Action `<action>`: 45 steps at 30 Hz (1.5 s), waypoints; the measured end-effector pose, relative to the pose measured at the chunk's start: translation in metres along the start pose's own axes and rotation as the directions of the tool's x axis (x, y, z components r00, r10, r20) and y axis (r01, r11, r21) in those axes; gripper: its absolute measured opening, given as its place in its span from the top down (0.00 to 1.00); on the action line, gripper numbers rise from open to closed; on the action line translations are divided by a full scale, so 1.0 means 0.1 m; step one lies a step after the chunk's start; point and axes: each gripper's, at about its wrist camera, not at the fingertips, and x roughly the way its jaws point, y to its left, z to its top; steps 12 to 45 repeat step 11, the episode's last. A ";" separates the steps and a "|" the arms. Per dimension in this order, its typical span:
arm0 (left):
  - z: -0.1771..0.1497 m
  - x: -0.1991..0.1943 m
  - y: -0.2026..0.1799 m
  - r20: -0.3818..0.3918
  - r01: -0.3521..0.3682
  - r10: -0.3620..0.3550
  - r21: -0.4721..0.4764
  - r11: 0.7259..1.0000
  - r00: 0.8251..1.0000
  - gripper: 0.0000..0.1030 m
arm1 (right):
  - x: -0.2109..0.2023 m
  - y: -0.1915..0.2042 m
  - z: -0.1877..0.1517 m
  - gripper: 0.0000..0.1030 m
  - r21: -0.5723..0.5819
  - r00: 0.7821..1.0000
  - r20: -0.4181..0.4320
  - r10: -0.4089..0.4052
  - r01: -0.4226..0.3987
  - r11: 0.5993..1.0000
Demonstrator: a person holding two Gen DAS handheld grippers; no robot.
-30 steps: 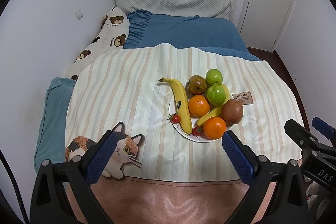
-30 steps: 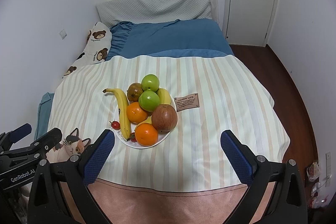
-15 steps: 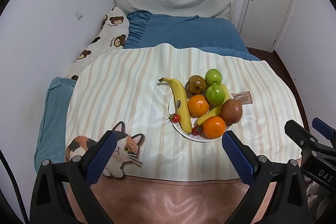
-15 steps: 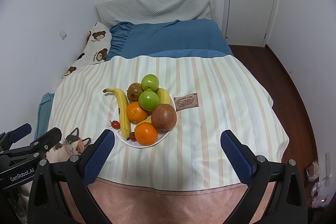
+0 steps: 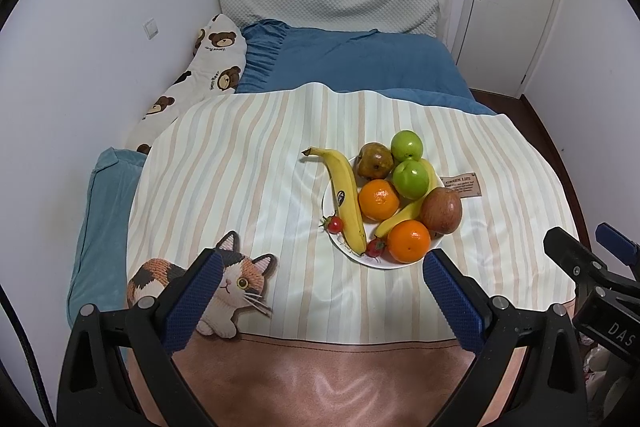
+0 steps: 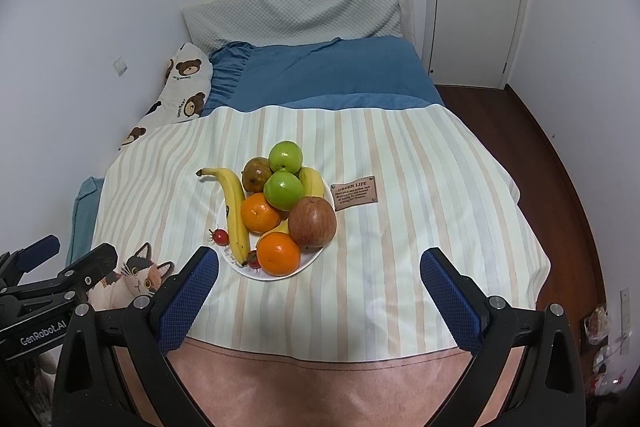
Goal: Organize fruits
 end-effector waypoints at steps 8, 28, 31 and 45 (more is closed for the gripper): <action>0.00 -0.02 0.00 0.000 -0.003 0.003 0.000 1.000 1.000 0.00 | 0.00 -0.01 0.01 0.00 -0.003 1.000 -0.001 0.000 0.000 1.000; -0.01 -0.04 0.00 0.010 -0.009 0.009 0.001 1.000 1.000 0.00 | -0.02 -0.02 0.03 0.00 -0.004 1.000 0.000 -0.001 0.001 1.000; -0.01 -0.04 0.00 0.010 -0.009 0.009 0.001 1.000 1.000 0.00 | -0.02 -0.02 0.03 0.00 -0.004 1.000 0.000 -0.001 0.001 1.000; -0.01 -0.04 0.00 0.010 -0.009 0.009 0.001 1.000 1.000 0.00 | -0.02 -0.02 0.03 0.00 -0.004 1.000 0.000 -0.001 0.001 1.000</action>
